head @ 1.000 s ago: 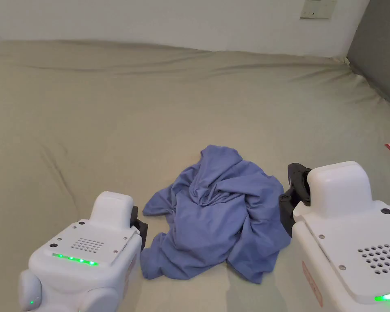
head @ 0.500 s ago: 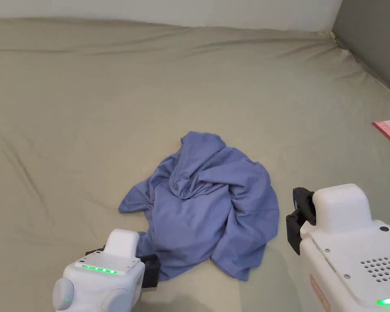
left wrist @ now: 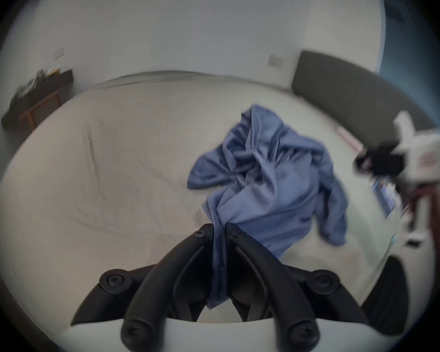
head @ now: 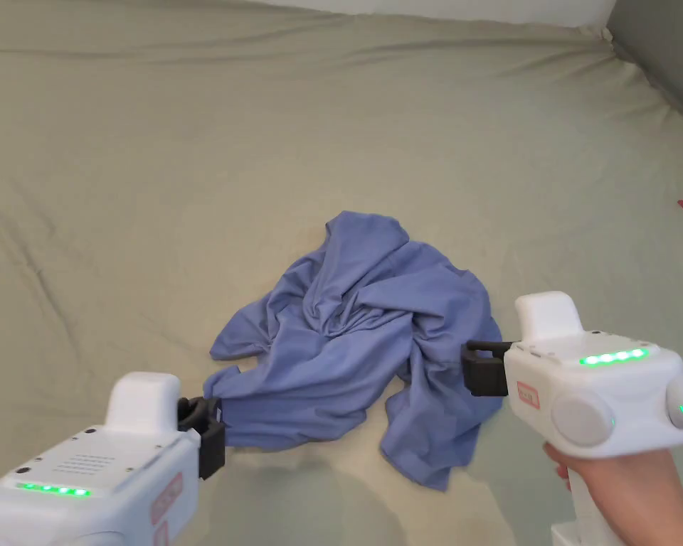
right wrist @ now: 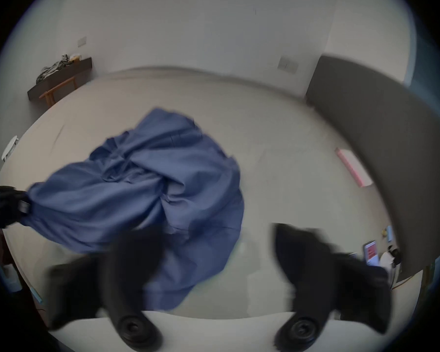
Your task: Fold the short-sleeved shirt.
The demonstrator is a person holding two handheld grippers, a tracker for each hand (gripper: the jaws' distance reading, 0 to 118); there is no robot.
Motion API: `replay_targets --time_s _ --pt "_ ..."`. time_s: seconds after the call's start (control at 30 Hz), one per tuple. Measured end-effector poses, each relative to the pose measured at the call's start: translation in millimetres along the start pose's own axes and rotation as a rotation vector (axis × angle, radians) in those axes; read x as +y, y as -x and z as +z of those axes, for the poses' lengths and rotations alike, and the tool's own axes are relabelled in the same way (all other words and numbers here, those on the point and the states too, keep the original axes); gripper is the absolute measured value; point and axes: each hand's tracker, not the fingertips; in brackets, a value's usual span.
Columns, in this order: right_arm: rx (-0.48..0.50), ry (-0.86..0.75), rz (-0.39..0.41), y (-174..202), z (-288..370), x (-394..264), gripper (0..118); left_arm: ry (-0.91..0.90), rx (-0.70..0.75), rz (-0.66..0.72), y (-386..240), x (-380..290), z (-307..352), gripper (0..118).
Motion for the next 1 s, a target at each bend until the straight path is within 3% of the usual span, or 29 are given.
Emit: replay_targets --time_s 0.03,0.17,0.27,0.3,0.33,0.37,0.4,0.47,0.5,0.57,0.6,0.77,1.0 --pt "-0.001 0.028 -0.017 -2 -18 1 114 0.018 -0.012 0.019 8 3 5 8" --pt "-0.081 0.132 -0.038 -10 -75 1 114 0.023 0.03 0.006 24 6 20 8" --pt "-0.041 0.18 -0.067 -12 -103 -1 114 0.019 0.046 -0.001 27 5 25 8" --pt "0.005 0.145 -0.113 -12 -102 -1 114 0.024 0.046 0.001 28 4 26 8" --pt "0.015 0.119 -0.133 -11 -98 0 111 0.021 0.056 -0.001 28 3 26 8" --pt "0.001 0.135 -0.103 -10 -96 1 105 0.02 0.08 -0.011 28 1 27 8" --pt "0.009 0.116 -0.071 -6 -93 1 91 0.017 0.092 -0.015 30 0 28 8" --pt "0.116 0.065 -0.06 0 -81 1 25 0.011 0.083 0.009 34 -1 31 8" --pt "0.129 0.047 -0.041 4 -75 1 10 0.014 0.08 0.031 37 1 32 8" --pt "0.03 0.036 0.045 13 -67 2 10 0.002 0.082 0.052 42 6 36 8" --pt "0.027 0.034 0.063 14 -62 2 10 -0.012 0.086 0.059 44 9 41 8" --pt "0.072 -0.087 -0.108 -15 -4 9 10 -0.135 0.062 0.086 49 40 76 8" --pt "0.067 -0.342 -0.165 -45 115 24 10 -0.331 0.062 0.171 61 93 143 8"
